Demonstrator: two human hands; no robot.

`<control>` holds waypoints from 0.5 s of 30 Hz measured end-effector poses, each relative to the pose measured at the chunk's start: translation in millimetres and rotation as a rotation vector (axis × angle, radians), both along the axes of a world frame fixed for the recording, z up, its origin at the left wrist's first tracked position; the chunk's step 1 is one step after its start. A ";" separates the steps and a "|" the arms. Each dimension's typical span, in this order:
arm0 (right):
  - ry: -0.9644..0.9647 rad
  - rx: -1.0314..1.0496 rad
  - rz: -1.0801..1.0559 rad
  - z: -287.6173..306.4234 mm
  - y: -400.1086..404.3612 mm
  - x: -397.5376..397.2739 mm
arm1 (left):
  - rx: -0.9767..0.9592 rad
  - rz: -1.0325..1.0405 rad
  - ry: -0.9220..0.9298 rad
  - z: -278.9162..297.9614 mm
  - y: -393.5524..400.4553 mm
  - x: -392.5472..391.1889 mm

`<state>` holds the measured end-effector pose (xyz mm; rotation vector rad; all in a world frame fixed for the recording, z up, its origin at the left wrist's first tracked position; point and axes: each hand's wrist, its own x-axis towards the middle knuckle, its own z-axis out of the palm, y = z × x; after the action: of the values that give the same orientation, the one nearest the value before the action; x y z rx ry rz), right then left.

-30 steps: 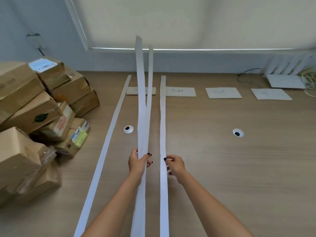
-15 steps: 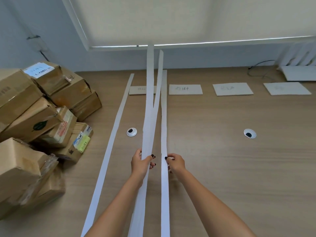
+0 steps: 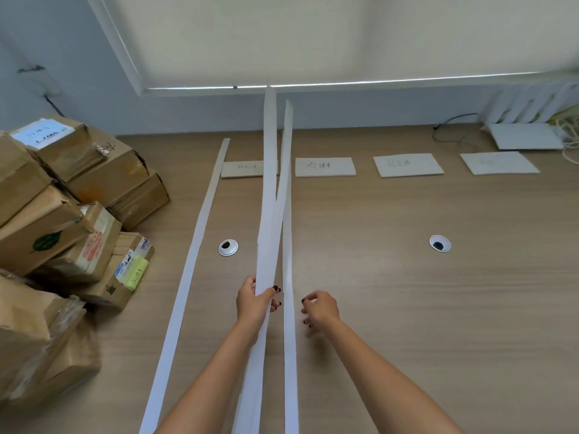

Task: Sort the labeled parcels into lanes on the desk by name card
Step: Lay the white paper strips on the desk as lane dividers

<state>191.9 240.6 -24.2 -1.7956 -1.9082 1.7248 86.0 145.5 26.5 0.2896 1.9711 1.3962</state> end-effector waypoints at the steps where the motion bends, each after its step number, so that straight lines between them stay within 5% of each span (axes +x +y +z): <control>1: 0.025 -0.020 -0.012 3.9 -1.6 2.0 | 0.002 0.001 -0.002 0.3 0.5 2.2; 9: 0.428 -0.221 -0.045 57.9 -11.5 24.4 | 0.034 -0.025 -0.013 0.6 13.5 41.4; 15: 0.420 -0.139 -0.111 77.1 2.0 73.1 | 0.016 -0.114 0.080 10.0 33.6 90.7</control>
<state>265.0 242.6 52.9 -1.3926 -1.5278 2.0359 176.7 179.2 36.5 0.4641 1.9763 1.3467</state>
